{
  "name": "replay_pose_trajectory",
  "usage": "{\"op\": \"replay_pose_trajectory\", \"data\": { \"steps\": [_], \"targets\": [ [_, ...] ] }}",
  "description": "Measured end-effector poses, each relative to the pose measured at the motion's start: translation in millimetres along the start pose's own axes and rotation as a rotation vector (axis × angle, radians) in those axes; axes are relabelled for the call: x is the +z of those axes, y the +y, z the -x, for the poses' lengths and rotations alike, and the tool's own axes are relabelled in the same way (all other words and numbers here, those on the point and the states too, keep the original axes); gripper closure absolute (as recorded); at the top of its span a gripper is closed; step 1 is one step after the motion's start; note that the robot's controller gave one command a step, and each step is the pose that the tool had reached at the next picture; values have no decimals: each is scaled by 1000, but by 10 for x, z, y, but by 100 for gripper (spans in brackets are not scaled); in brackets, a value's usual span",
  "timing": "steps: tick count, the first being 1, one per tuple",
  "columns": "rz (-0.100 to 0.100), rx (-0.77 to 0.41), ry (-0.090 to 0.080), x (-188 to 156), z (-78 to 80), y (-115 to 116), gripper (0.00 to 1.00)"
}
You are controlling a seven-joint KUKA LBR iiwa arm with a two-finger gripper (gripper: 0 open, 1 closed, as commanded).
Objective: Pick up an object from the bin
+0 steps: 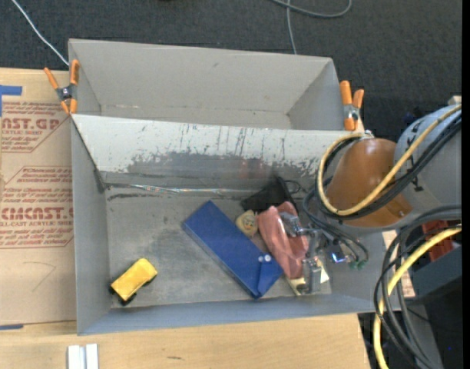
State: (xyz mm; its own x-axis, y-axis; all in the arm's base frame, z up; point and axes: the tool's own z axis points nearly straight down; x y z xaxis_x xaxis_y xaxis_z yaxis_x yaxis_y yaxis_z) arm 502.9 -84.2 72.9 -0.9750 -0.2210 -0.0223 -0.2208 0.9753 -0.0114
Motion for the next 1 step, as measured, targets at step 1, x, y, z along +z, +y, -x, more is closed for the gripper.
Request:
{"op": "replay_pose_trajectory", "data": {
  "steps": [1],
  "targets": [
    [9, 7, 9, 23, 58, -248, 100]
  ]
}}
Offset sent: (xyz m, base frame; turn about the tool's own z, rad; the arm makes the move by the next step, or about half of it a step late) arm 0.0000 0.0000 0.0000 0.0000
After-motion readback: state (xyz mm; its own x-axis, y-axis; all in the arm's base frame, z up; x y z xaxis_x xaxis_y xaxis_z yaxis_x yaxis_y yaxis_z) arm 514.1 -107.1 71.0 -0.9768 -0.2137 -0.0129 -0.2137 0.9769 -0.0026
